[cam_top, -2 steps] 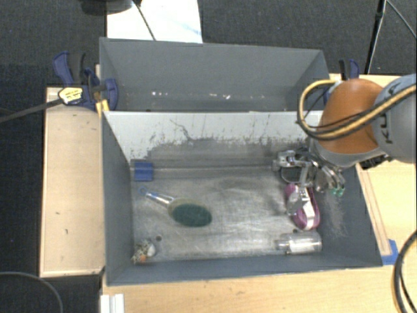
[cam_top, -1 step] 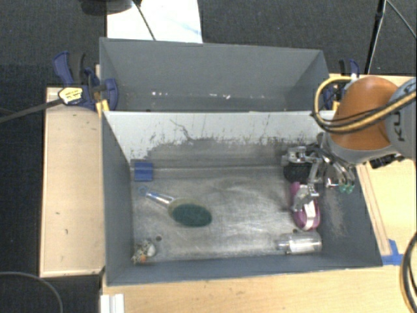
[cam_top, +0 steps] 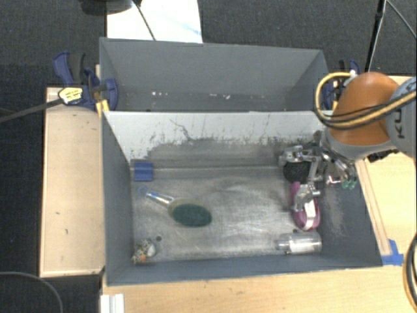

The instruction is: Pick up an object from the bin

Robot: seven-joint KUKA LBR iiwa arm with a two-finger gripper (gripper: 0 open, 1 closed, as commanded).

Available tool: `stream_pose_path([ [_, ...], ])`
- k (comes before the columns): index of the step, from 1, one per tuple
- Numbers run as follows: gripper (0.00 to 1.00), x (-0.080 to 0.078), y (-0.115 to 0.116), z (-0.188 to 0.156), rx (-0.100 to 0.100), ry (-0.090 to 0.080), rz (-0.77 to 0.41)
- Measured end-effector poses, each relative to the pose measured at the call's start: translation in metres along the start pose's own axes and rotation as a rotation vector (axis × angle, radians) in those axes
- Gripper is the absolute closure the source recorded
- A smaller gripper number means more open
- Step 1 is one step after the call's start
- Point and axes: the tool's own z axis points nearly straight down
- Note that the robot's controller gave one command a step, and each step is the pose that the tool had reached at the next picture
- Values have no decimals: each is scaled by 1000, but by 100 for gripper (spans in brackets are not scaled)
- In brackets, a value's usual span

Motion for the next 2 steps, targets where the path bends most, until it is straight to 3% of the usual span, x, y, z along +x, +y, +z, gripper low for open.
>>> stream_pose_path([
  [1, 0, 9, -4, 0, 3, -16, 99],
  [2, 0, 14, 2, 1, 13, -28, 36],
])
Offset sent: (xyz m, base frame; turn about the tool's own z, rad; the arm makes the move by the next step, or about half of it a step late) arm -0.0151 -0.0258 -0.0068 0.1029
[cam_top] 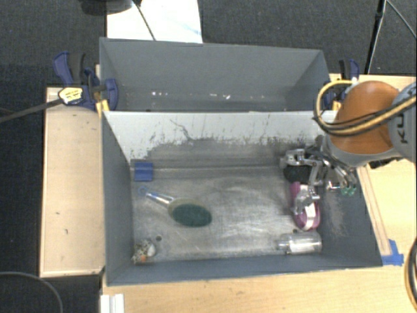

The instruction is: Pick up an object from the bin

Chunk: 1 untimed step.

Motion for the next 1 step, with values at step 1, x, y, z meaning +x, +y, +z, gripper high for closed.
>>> stream_pose_path([
  [1, 0, -6, -4, -1, -3, 16, 77],
])
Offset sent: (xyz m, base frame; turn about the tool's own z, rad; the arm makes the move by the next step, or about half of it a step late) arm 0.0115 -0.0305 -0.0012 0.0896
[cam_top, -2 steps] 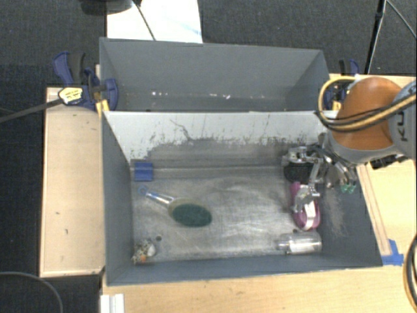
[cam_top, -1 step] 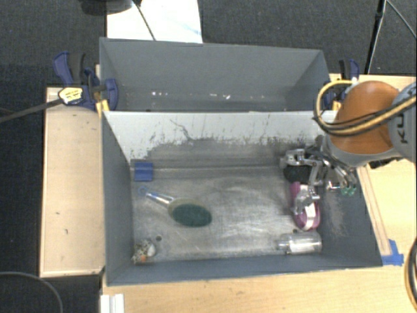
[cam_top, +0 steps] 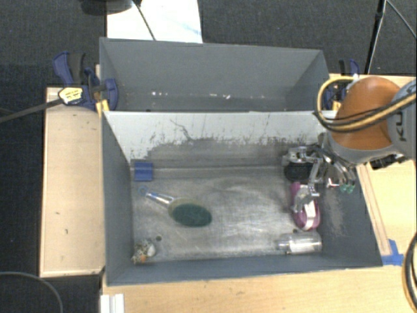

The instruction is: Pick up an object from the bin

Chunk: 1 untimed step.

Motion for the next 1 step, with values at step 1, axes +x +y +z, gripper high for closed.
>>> stream_pose_path([
  [1, 0, -7, -7, 4, 13, -1, 308],
])
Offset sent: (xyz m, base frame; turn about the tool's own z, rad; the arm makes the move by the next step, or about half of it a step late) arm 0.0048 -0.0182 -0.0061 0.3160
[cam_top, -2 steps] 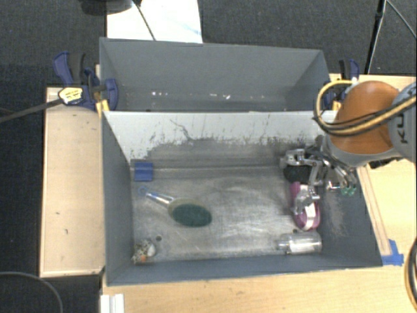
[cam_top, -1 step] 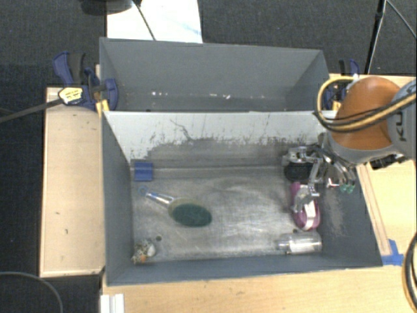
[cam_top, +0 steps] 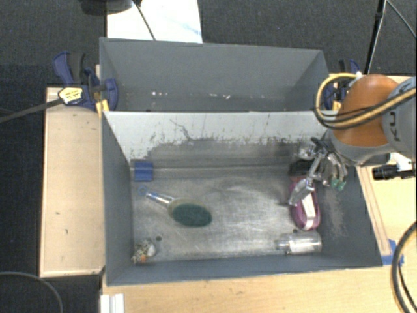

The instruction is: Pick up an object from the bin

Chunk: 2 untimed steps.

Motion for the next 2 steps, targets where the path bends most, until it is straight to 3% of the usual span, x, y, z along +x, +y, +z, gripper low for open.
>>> stream_pose_path([
  [1, 0, 29, 72, -32, 15, -7, -328],
  [2, 0, 21, 42, 12, 13, -6, 159],
])
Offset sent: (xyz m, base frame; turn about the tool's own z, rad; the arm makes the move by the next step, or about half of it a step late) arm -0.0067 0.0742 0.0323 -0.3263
